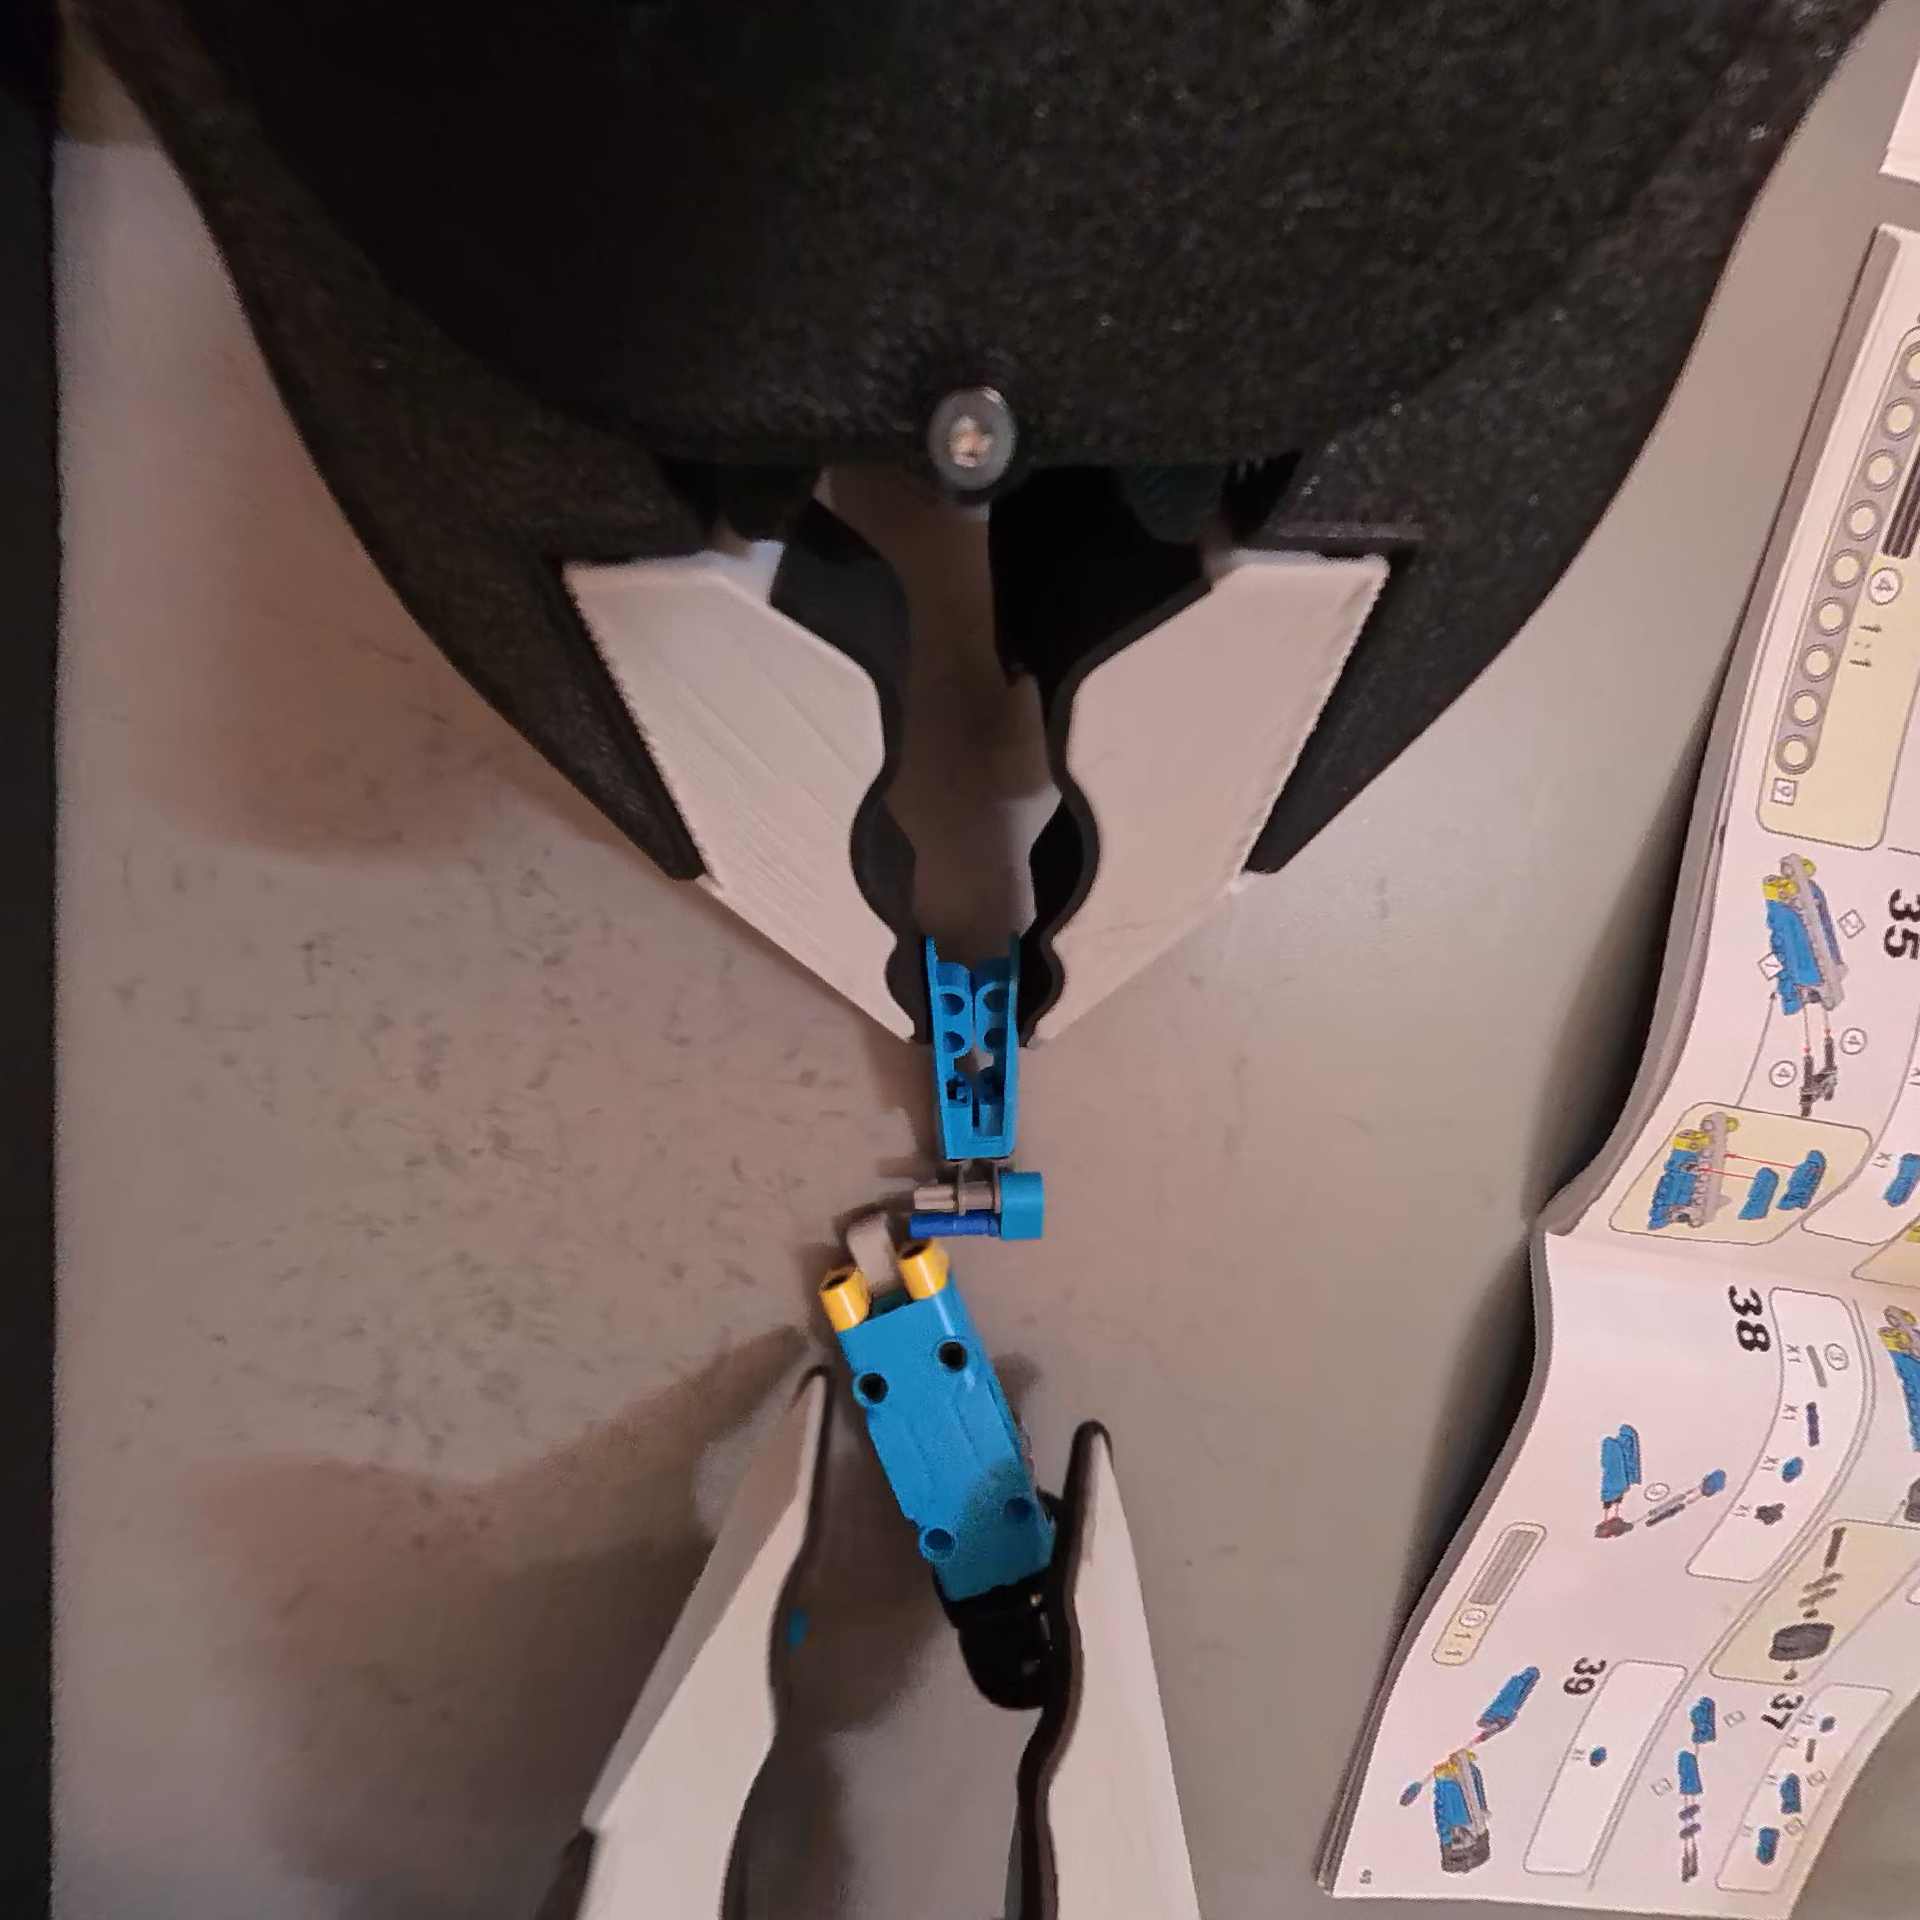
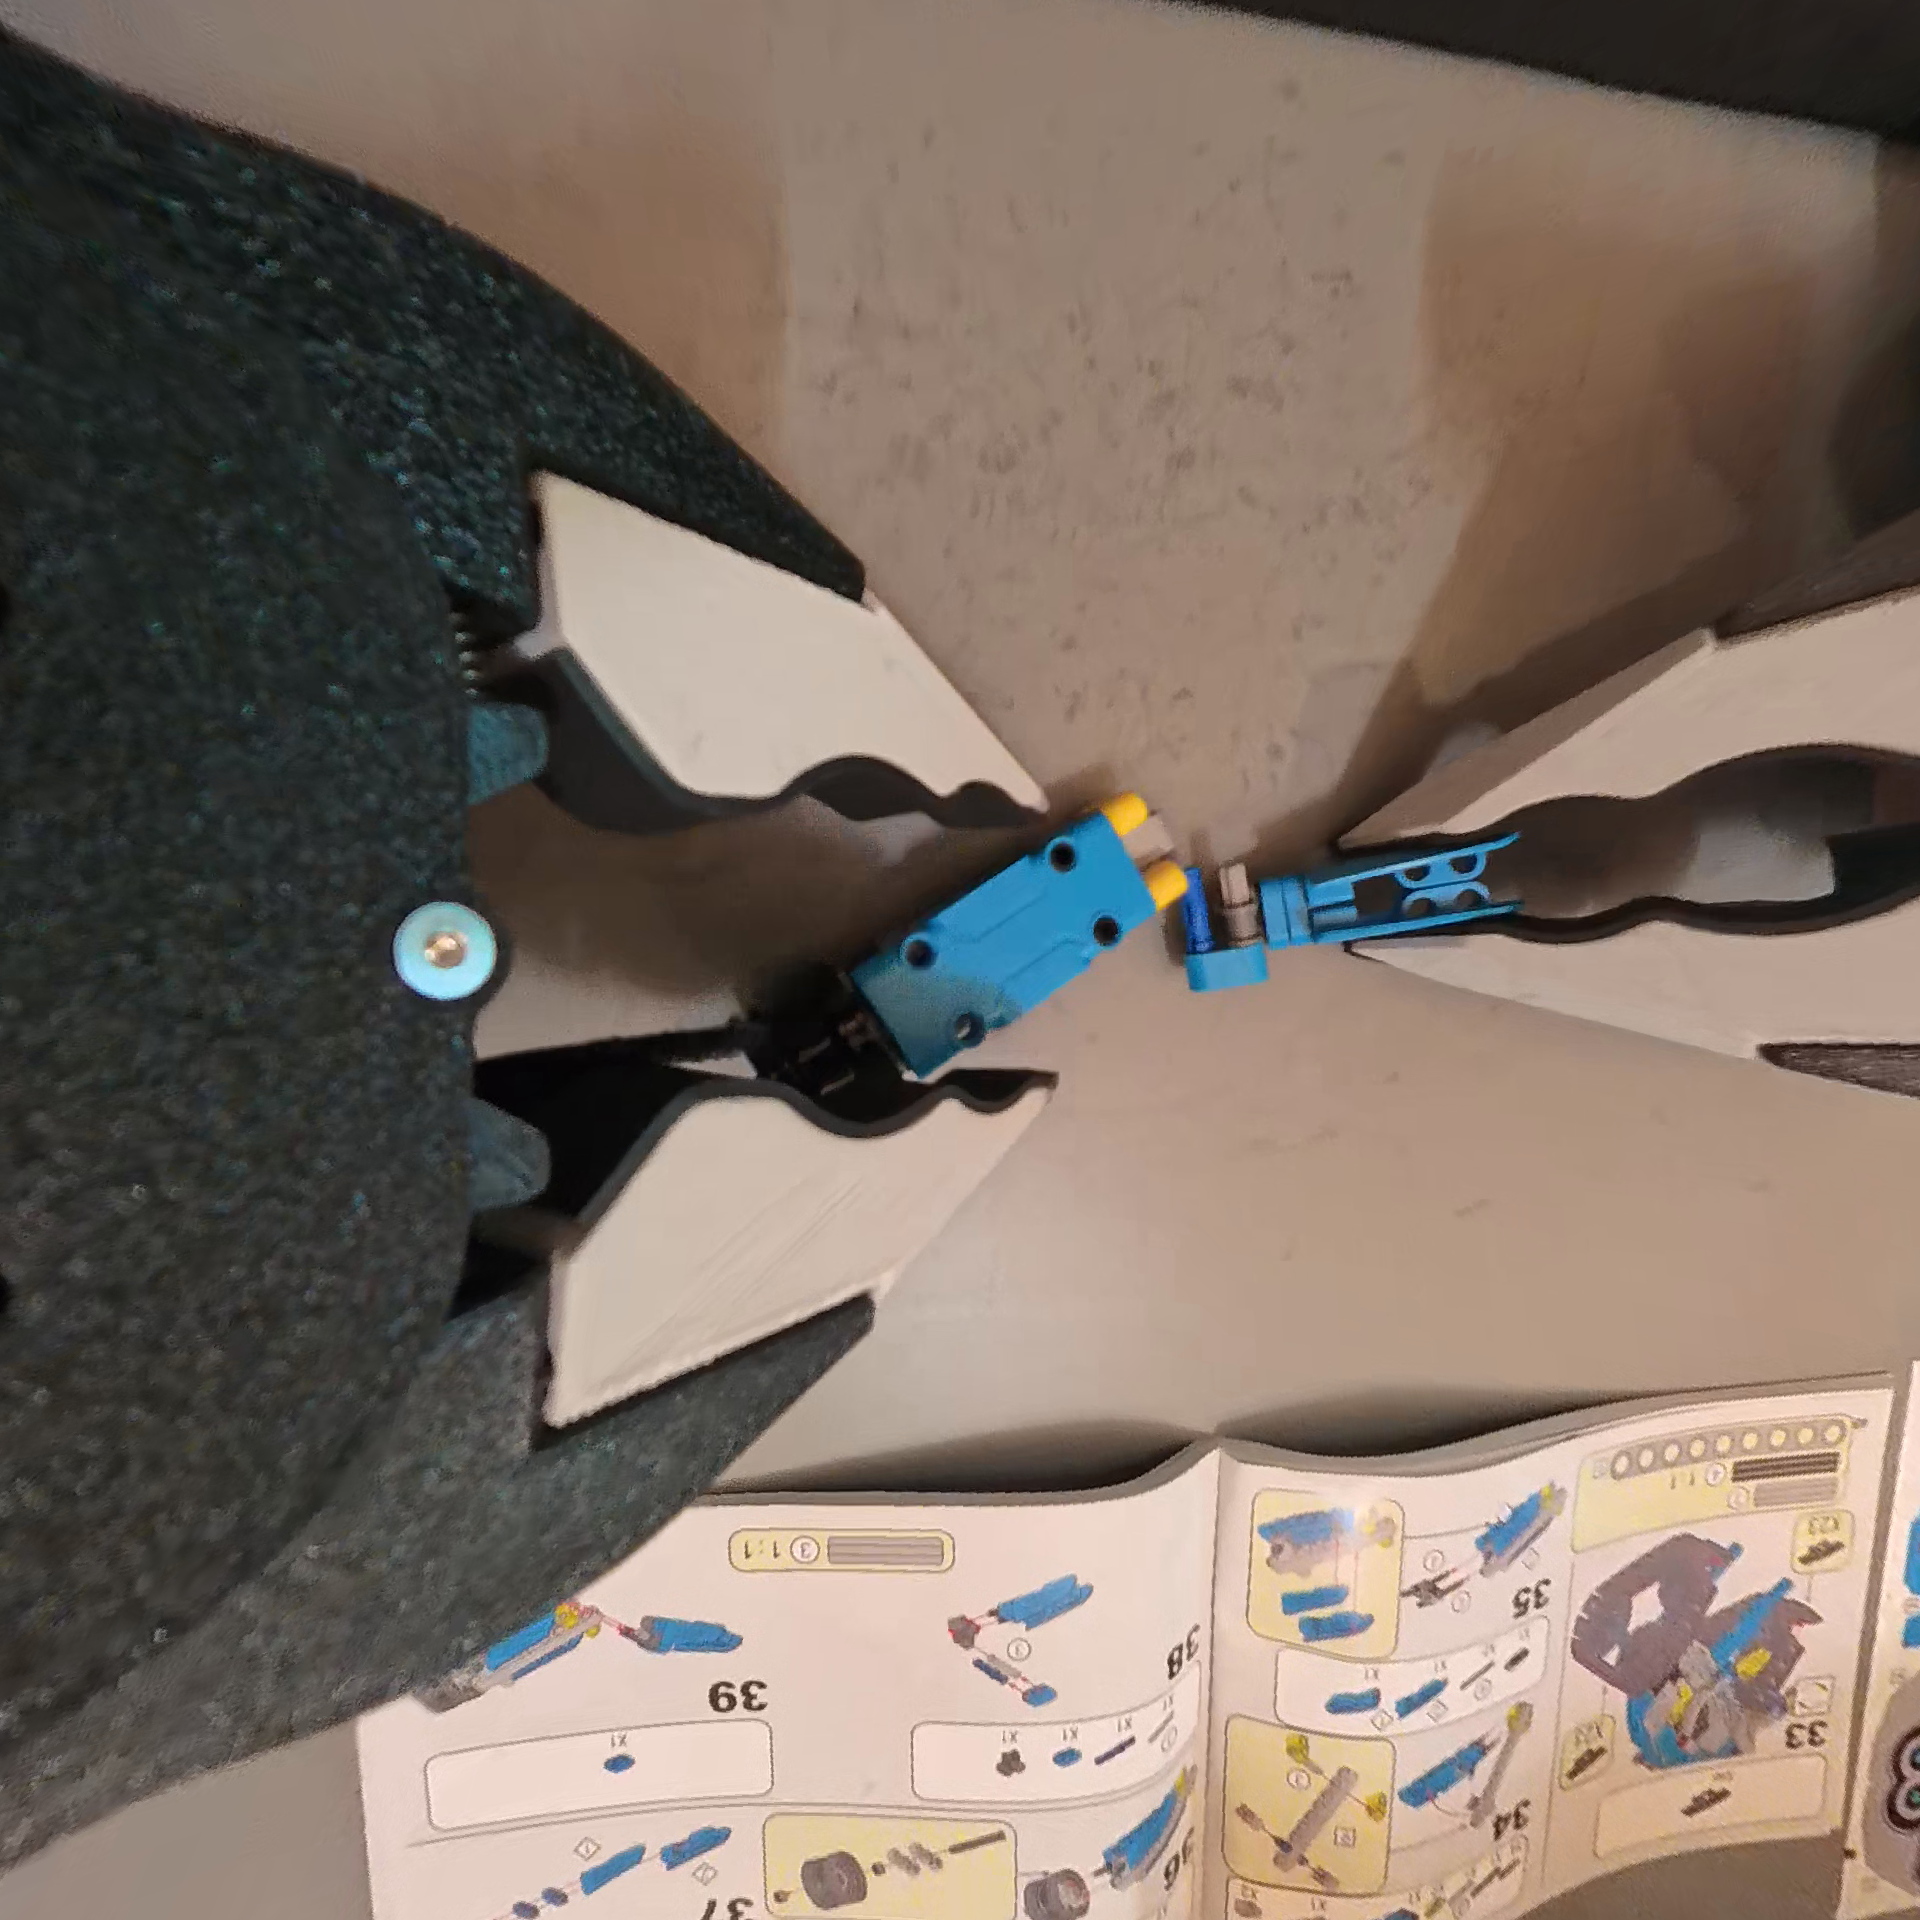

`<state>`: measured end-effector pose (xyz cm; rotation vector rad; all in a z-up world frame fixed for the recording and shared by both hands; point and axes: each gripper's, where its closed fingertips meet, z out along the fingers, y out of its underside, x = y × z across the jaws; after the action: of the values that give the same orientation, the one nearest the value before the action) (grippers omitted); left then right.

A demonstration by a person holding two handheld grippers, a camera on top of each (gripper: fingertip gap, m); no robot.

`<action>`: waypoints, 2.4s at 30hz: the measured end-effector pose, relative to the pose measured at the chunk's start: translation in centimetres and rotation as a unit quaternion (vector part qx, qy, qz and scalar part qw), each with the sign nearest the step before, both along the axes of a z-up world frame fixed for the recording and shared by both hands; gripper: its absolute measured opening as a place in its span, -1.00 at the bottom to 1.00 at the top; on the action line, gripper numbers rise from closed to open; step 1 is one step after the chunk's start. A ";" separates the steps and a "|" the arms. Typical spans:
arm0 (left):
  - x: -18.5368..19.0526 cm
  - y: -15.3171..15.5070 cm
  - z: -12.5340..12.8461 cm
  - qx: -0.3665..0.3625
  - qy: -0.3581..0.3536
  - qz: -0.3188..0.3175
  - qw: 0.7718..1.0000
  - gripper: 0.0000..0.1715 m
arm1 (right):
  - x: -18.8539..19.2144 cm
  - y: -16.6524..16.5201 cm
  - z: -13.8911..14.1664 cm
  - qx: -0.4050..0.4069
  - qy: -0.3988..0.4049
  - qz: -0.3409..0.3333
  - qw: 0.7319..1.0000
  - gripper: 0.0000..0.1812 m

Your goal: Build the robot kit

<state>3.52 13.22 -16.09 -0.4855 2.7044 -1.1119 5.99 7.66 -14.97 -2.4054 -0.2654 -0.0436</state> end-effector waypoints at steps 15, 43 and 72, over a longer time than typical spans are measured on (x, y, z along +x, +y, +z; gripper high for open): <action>0.3 -0.1 0.0 -0.012 0.015 0.016 1.000 -0.83 | 2.7 -0.9 3.7 -0.066 -0.043 0.004 0.997 -0.52; 0.6 -0.1 0.0 -0.013 0.009 0.025 1.000 -0.82 | -1.7 -3.5 2.4 0.002 0.183 0.034 0.982 -0.64; 0.6 -0.1 0.0 -0.022 0.026 0.030 0.999 -0.82 | -1.3 0.1 2.3 0.014 0.047 0.031 0.998 -0.64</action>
<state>4.09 13.16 -16.13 -0.6075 2.6952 -1.1612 4.66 7.79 -12.72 -2.3617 -0.2938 0.0932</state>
